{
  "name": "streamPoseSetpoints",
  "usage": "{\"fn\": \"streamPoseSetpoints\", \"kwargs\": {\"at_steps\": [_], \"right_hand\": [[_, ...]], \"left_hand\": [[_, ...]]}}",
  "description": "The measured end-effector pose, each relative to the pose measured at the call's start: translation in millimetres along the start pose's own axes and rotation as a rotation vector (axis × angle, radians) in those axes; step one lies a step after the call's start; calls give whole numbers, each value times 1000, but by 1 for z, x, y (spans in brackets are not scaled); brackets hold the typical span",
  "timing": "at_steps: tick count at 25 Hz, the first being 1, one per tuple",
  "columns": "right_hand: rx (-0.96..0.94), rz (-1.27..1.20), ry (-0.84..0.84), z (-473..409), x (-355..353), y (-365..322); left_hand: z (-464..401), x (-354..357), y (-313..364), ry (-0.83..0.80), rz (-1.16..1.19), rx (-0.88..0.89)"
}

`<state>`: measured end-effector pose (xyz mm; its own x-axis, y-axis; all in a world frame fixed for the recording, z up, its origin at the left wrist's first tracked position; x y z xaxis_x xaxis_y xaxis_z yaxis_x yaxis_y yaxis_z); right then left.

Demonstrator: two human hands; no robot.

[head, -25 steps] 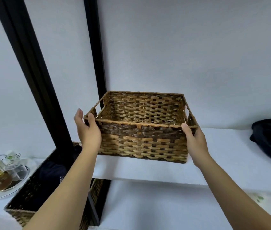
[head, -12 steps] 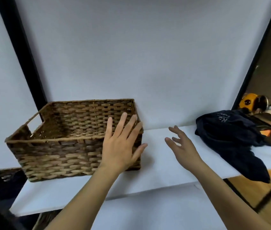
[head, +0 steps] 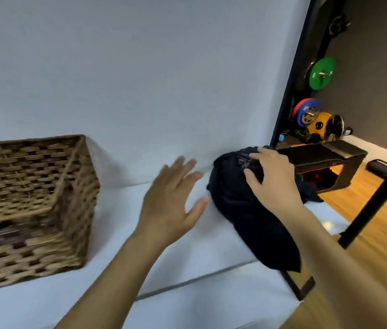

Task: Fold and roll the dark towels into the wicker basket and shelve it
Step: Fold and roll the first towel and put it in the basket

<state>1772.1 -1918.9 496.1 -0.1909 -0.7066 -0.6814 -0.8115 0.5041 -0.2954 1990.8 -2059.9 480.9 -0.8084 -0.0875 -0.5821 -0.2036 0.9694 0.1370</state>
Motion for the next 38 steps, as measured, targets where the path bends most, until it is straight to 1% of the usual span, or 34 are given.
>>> {"fn": "streamPoseSetpoints", "kwargs": {"at_steps": [2, 3, 4, 6, 8, 11, 14, 15, 17, 18, 19, 20, 22, 23, 24, 25, 27, 28, 29, 30, 31, 32, 33, 34, 35, 36, 37, 38], "right_hand": [[62, 111, -56, -7, 7, 35], [74, 133, -79, -9, 7, 50], [84, 131, -93, -9, 8, 62], [70, 88, -88, -9, 9, 80], [18, 58, -50, -10, 9, 90], [-38, 6, -12, -20, 7, 92], [-8, -210, 23, -37, 3, 84], [9, -313, 60, -44, -2, 78], [79, -552, 161, -60, -14, 61], [120, -654, 176, -67, -19, 54], [143, -711, 126, -71, -23, 49], [152, -713, 10, -74, -21, 48], [130, -548, -283, -69, -7, 51], [88, -442, -361, -65, 1, 55], [69, -394, -368, -66, 4, 58], [72, -417, -329, -70, 2, 56], [181, -639, -146, -90, -12, 44], [241, -787, -51, -102, -20, 35], [273, -905, -1, -113, -27, 25], [251, -953, -20, -122, -30, 16], [188, -903, -116, -127, -29, 10], [117, -779, -269, -126, -24, 8], [50, -626, -421, -122, -14, 10], [6, -486, -525, -117, -6, 14], [-13, -375, -551, -115, 1, 20], [-12, -330, -507, -117, 3, 21], [2, -343, -407, -122, 3, 18], [39, -417, -263, -129, -2, 12]], "left_hand": [[-18, 54, 23, -211, 164, -199], [-25, 79, 32, -293, 210, -282], [-31, 101, 41, -340, 242, -316], [-44, 132, 54, -347, 300, -309], [-57, 149, 62, -305, 323, -301], [-82, 160, 63, -235, 289, -268], [-111, 159, 66, -197, 278, -247], [-120, 154, 67, -177, 319, -277], [-142, 135, 67, -95, 503, -439], [-153, 124, 65, -31, 574, -504], [-161, 114, 62, 40, 615, -547], [-167, 105, 55, 101, 638, -589], [-171, 90, 38, 168, 649, -666], [-172, 83, 30, 175, 634, -692], [-172, 76, 21, 171, 619, -715], [-174, 67, 15, 170, 614, -731], [-187, 46, 8, 223, 638, -732], [-196, 33, 6, 287, 654, -722], [-204, 19, 4, 365, 668, -713], [-212, 6, -1, 438, 676, -703], [-215, -5, -9, 484, 662, -697], [-214, -12, -20, 488, 615, -699], [-209, -17, -31, 463, 552, -719], [-199, -20, -43, 425, 500, -758], [-187, -21, -54, 396, 477, -810], [-177, -25, -65, 388, 475, -866], [-169, -30, -73, 395, 480, -919], [-165, -36, -79, 420, 488, -957]]}}
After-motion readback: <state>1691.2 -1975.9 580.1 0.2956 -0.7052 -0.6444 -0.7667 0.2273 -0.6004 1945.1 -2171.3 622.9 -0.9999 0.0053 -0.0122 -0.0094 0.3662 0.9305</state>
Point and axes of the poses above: each hand's wrist, its own z-axis away from the middle knuckle, its own x-axis out of the palm, y = z × x, the point moved 1 cm from there along -z, towards the middle knuckle, and after that the axes turned 10 degrees about y, right-handed, at the moved point
